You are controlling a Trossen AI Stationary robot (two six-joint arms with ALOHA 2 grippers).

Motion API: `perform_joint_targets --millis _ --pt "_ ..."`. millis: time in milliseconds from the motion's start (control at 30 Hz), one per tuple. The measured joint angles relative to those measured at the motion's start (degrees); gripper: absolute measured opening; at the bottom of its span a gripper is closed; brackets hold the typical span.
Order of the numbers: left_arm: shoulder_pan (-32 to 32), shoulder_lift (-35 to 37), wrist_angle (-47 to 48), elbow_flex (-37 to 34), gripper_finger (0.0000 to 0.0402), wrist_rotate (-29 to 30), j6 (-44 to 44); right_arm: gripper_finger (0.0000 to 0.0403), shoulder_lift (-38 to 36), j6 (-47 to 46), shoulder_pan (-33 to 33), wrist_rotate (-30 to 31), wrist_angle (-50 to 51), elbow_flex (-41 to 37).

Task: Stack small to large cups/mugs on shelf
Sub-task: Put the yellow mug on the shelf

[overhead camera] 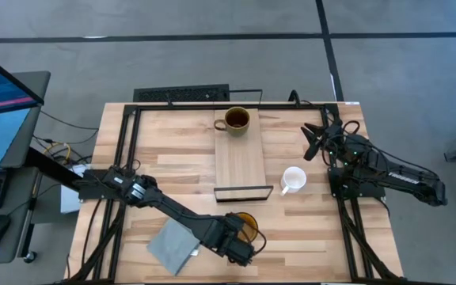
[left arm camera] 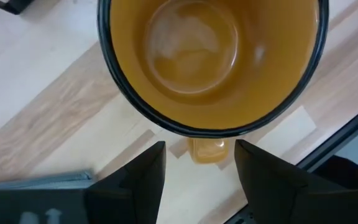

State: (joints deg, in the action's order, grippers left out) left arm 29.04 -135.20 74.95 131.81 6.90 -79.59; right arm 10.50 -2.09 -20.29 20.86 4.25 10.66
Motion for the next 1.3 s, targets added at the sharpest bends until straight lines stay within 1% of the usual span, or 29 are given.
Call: perform_joint_targets --millis 333,433,600,733,867,1133,1200,1300 --pt "0.0 0.0 -1.9 0.0 0.0183 -0.6 0.9 0.0118 0.0 0.0 0.0 0.0 0.0 0.0" --pt "0.0 -0.7 -3.9 0.1 0.0183 -0.7 0.9 0.0118 0.0 0.0 0.0 0.0 0.0 0.0" --pt "0.0 -2.8 -6.0 0.0 0.0183 -3.6 1.3 0.0118 0.0 0.1 0.0 0.0 0.0 0.0" --pt "0.0 -3.7 -7.3 0.0 0.0183 -4.5 1.4 0.0118 0.0 0.1 0.0 0.0 -0.2 0.0" --pt "0.0 -3.7 -7.0 0.0 0.0183 -3.3 1.1 0.0118 0.0 0.1 0.0 0.0 -0.4 0.0" --pt "-0.1 -3.7 -7.2 0.0 0.0183 -3.6 0.9 0.0118 0.0 0.1 0.0 0.0 -0.4 0.0" --pt "-0.1 -3.7 -7.4 0.0 0.0183 -4.6 0.5 0.0118 0.0 0.1 0.0 0.0 -0.4 0.0" --pt "-0.2 -3.7 -7.4 0.0 0.0183 -7.7 0.5 0.0118 0.0 0.1 0.0 0.0 -0.4 0.0"
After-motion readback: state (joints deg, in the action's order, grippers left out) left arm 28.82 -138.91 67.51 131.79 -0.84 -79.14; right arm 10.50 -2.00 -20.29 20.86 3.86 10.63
